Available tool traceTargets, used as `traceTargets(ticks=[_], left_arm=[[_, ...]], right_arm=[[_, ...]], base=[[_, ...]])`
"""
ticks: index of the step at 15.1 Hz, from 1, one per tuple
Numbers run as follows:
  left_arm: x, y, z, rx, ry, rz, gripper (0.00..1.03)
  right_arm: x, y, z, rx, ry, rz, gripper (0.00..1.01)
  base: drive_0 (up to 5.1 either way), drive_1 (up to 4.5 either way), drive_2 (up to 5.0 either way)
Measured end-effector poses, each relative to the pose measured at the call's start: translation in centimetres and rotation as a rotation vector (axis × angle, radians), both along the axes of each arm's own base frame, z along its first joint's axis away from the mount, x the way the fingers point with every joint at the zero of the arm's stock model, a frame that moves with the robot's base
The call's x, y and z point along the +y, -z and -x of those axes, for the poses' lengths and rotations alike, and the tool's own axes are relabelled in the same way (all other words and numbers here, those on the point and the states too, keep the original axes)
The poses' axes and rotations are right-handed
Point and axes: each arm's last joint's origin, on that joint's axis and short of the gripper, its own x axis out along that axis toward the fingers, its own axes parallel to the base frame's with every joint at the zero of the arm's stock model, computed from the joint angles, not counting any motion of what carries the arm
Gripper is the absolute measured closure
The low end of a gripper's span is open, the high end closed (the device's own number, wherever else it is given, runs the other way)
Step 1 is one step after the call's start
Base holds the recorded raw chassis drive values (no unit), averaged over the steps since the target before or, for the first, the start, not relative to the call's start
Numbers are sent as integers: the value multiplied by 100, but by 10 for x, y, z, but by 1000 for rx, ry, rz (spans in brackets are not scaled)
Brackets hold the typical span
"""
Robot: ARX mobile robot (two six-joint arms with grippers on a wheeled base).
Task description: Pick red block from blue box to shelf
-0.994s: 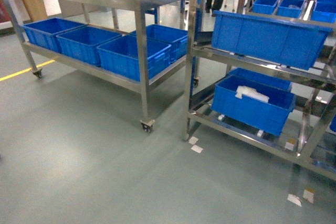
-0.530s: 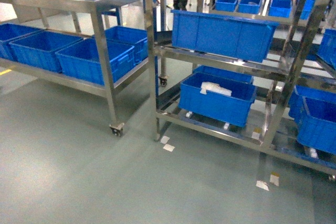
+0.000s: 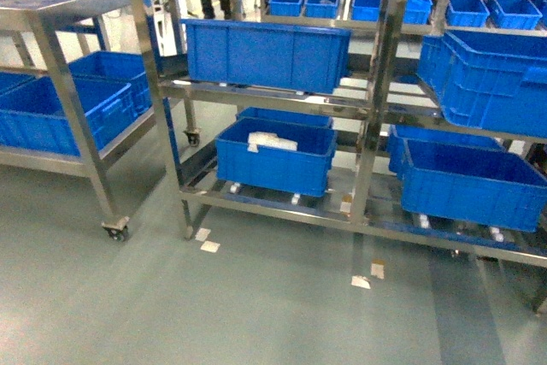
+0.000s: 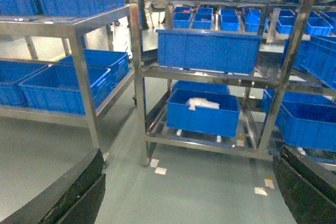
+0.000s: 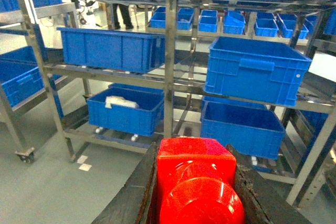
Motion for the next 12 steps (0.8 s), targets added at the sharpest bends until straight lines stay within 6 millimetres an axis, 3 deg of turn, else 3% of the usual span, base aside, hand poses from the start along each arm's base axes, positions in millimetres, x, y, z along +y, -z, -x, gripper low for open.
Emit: traceTargets(ticks=[12], left_arm=[[0, 0, 0, 0, 0, 0, 5]], right_arm=[[0, 0, 0, 0, 0, 0, 73]], base=[[-147, -147, -147]])
